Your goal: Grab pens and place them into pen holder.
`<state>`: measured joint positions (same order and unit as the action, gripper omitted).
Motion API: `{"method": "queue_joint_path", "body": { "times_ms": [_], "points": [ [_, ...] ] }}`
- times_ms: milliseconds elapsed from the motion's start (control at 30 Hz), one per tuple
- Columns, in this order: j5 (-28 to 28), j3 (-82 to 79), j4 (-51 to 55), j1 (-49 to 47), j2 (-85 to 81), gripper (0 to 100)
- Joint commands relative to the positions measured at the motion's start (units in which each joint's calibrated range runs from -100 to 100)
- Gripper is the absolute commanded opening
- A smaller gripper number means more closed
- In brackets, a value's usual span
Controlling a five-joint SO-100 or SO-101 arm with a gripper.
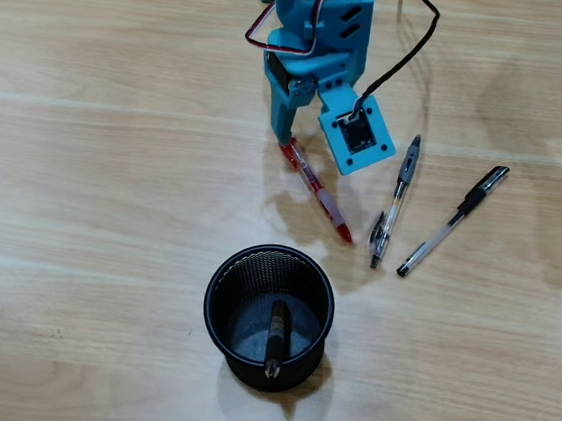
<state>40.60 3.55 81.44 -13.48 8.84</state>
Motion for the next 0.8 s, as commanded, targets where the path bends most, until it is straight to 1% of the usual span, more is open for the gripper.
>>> {"method": "queue_joint_path", "body": {
  "times_ms": [0,133,300,433,633,767],
  "points": [
    [0.1,-0.6,-0.1,-0.6,0.3,19],
    [0.1,0.0,-0.4,-0.6,3.9,19],
    [0.1,0.0,-6.1,-1.2,8.4,19],
    [0.1,0.1,-8.7,-1.4,10.6,19],
    [0.2,2.9,-9.3,-2.9,12.6,19],
    [1.7,4.9,-9.3,-3.8,14.6,19]
  ]
}}
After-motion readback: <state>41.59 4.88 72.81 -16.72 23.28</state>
